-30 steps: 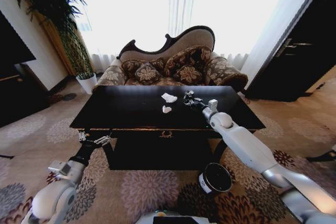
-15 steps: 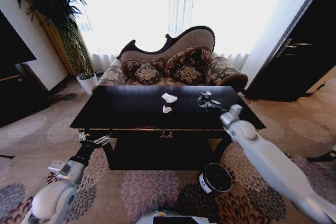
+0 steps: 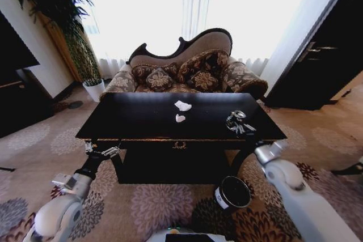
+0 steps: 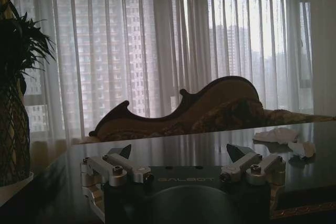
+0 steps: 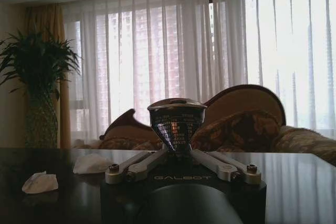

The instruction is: Move to the front of the table and place the trash on the table into the trash bin.

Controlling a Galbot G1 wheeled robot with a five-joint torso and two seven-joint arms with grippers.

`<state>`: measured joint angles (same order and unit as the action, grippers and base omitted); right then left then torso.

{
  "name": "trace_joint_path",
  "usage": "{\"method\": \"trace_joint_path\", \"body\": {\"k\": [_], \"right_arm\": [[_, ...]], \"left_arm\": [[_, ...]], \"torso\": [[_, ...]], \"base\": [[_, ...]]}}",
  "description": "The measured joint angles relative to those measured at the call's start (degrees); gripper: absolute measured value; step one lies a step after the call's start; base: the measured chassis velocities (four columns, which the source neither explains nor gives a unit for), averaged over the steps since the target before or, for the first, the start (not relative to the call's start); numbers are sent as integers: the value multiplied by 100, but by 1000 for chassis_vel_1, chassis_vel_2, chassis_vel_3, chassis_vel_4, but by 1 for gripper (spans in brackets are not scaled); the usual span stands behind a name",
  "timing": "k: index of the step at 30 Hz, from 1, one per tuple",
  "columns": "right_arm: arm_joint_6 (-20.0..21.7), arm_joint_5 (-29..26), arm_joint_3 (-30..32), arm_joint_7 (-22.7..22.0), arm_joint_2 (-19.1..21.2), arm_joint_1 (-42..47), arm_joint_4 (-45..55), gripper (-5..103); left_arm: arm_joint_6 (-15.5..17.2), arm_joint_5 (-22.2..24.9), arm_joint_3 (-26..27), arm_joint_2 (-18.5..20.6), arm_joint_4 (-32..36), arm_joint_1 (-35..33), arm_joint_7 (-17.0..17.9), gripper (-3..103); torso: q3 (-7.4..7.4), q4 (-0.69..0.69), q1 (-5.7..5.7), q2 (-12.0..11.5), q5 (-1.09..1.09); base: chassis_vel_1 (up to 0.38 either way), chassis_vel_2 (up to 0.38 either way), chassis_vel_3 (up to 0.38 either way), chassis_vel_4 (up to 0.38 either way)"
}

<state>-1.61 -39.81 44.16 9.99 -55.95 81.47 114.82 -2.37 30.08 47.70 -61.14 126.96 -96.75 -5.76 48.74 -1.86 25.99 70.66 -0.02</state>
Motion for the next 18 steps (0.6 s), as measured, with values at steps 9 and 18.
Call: {"method": "trace_joint_path", "body": {"k": [9, 18], "right_arm": [[-724, 334, 692, 321, -1099, 869, 12, 0], [-1666, 791, 686, 529, -1746, 1016, -862, 0]], "left_arm": [[0, 0, 1, 0, 0, 0, 0, 100], [-1, 0, 0, 0, 1, 0, 0, 100]], "torso": [[1, 0, 0, 0, 0], [1, 1, 1, -1, 0]], "base": [[0, 0, 0, 0], [0, 0, 0, 0]]}}
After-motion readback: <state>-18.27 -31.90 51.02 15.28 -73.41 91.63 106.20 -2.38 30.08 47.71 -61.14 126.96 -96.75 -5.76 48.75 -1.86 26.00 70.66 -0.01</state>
